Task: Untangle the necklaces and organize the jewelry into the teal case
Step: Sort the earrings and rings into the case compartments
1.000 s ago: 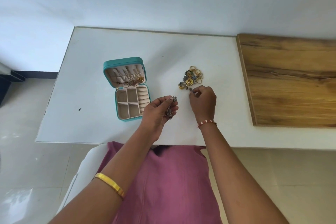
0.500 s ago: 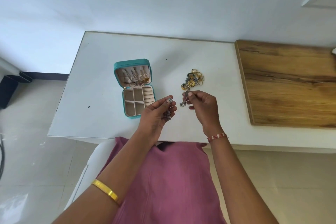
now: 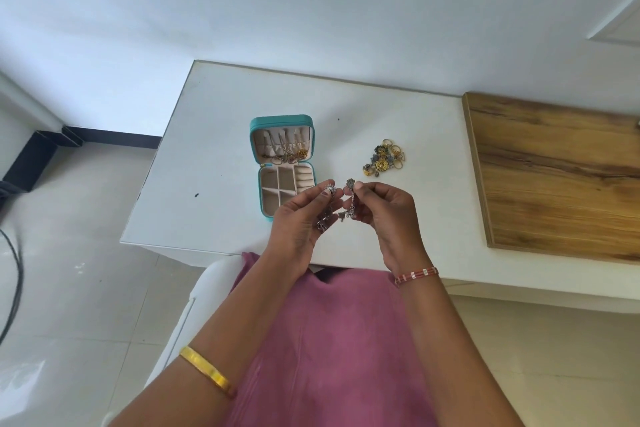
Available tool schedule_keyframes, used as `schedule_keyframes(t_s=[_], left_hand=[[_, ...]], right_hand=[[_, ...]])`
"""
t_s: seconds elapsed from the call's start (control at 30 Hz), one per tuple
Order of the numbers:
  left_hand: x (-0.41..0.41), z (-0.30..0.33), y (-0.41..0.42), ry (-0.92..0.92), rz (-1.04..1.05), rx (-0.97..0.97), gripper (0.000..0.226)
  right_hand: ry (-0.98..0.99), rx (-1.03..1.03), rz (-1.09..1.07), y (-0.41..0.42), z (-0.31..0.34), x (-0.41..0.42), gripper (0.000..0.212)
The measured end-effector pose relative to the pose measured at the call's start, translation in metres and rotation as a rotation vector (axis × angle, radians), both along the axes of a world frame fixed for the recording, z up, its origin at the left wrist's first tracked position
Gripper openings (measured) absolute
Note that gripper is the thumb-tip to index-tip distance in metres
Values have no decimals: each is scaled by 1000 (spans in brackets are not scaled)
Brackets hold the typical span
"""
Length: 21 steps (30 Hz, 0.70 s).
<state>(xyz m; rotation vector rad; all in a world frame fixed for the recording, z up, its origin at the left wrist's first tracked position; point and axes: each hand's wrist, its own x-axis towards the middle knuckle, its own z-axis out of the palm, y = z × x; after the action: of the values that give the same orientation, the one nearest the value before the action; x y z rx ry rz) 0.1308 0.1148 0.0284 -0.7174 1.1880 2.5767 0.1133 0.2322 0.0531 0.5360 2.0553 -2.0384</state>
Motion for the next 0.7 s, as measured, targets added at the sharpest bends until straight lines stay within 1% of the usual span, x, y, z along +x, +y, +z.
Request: schedule_keyframes(t_s=[0.2,0.33,0.47,0.57,0.7], left_hand=[[5,5,-4,5,40,-36,16],[6,11,-5,-17,112,-21,17],[8,17,-7,-34,170,33,16],[10,19,-10,-47,178,30,15],[12,21,-18,-32,161,-27,14]], right_hand=[[-4,37,23,-10,8,3,18],[73,153,53,-20,10,6,13],[171,309,55,-30,7,8,19],[241,379,74,-36,9,10,9],[315,487,167,-42,12,10,18]])
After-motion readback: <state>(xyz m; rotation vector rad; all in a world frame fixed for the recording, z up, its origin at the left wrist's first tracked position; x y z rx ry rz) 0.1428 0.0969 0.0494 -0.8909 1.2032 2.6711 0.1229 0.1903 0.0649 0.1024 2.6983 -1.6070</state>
